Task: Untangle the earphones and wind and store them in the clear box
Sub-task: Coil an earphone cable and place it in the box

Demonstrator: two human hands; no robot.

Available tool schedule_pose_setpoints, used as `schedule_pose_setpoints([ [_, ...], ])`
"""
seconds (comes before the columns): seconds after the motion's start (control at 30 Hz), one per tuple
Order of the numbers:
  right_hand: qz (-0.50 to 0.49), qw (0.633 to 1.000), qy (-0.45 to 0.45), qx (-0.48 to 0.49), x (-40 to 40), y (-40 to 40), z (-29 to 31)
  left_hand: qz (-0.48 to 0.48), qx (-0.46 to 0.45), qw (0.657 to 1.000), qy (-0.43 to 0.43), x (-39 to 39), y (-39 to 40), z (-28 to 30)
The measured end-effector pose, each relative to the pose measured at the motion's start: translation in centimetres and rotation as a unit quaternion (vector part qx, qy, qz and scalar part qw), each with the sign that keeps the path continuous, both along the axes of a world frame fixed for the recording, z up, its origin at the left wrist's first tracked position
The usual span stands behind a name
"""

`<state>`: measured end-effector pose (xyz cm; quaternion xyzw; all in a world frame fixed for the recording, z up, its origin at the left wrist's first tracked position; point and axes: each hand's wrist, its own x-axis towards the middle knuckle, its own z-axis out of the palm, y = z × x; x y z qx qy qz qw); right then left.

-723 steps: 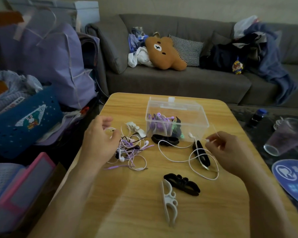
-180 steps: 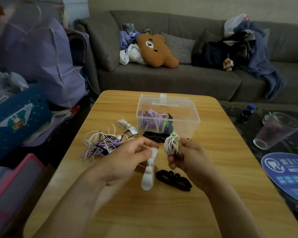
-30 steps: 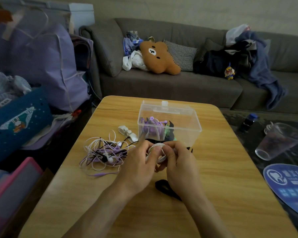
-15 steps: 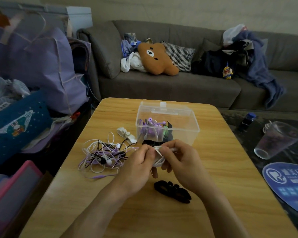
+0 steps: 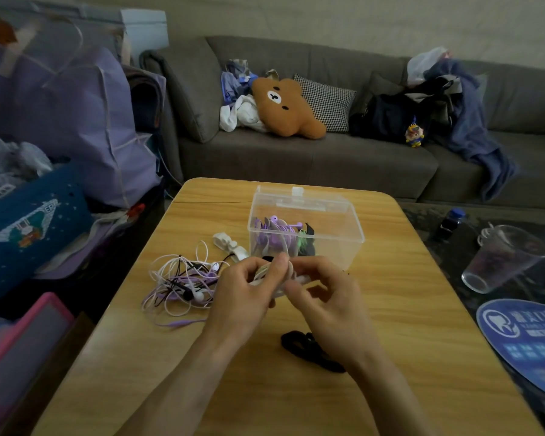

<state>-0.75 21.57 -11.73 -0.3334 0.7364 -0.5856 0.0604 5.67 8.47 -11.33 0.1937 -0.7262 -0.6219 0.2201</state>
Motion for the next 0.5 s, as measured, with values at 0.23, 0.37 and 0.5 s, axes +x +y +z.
schedule_pose_setpoints([
  [0.23,-0.02,0.999,0.015,-0.022,0.2,-0.3,0.0,0.007,0.054,0.998,0.014,-0.1,0.3,0.4],
  [0.37,-0.066,0.997,0.013,-0.036,0.4,-0.7,-0.3,-0.016,0.016,1.0,0.019,-0.1,0.9,0.6],
  [0.5,-0.087,0.996,-0.009,-0.036,0.0,-0.7,-0.7,0.003,-0.023,0.999,0.045,-0.1,1.1,0.3],
])
